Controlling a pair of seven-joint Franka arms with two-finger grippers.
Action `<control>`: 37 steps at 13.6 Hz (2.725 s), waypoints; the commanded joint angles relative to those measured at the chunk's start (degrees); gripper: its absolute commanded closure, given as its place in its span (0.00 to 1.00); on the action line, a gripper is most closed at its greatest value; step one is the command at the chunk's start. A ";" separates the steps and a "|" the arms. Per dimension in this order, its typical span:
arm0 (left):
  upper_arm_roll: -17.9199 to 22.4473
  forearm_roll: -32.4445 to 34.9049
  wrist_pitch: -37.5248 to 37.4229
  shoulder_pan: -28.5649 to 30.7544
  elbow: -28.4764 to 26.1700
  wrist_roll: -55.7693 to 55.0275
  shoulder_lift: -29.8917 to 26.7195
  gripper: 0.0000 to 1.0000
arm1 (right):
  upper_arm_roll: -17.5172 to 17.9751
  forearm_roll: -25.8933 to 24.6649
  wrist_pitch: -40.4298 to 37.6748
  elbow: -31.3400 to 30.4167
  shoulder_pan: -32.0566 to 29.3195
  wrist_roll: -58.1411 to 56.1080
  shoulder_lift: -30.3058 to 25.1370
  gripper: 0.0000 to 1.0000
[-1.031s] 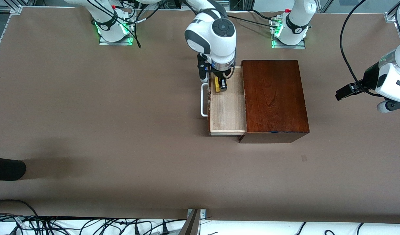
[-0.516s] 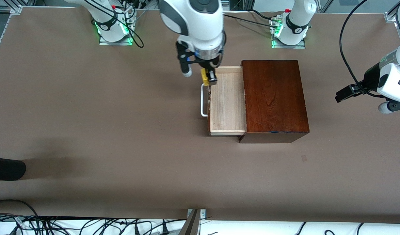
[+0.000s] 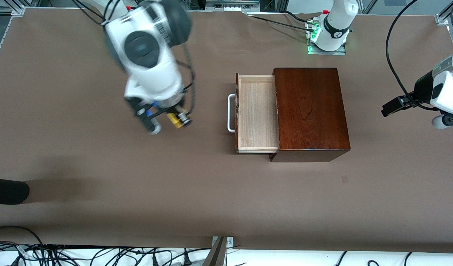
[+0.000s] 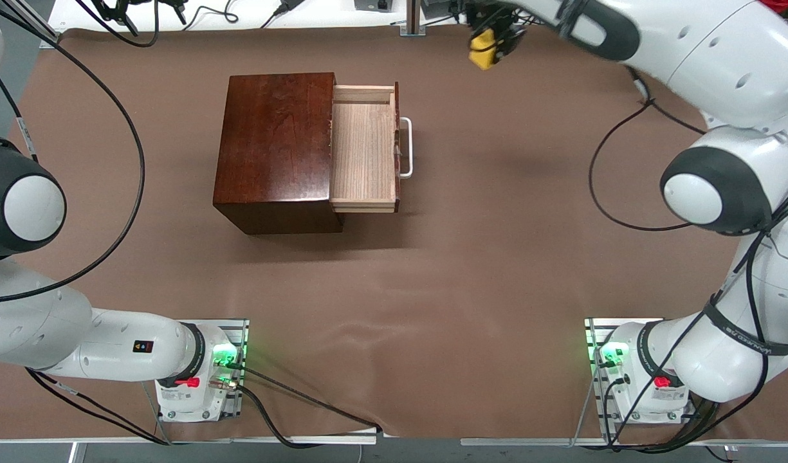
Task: Open drawer, take yellow block, close drawer
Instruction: 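Lift the yellow cube out and carry it away from the box, then set the cube on the table while the left gripper reaches the drawer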
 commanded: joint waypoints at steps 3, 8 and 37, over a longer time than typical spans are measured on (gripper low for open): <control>0.91 -2.58 0.56 -0.77 0.30 -0.47 -0.39 0.00 | -0.43 2.40 -1.83 -3.08 -13.23 -30.00 -2.82 1.00; 0.82 -2.67 0.91 -0.86 0.39 -0.47 0.05 0.00 | -0.61 1.34 -1.13 -3.08 -26.16 -57.35 -0.72 1.00; -10.43 -3.02 -1.98 -1.91 4.61 -11.54 0.75 0.00 | -0.70 -4.11 30.69 -10.63 -38.84 -87.11 21.09 0.16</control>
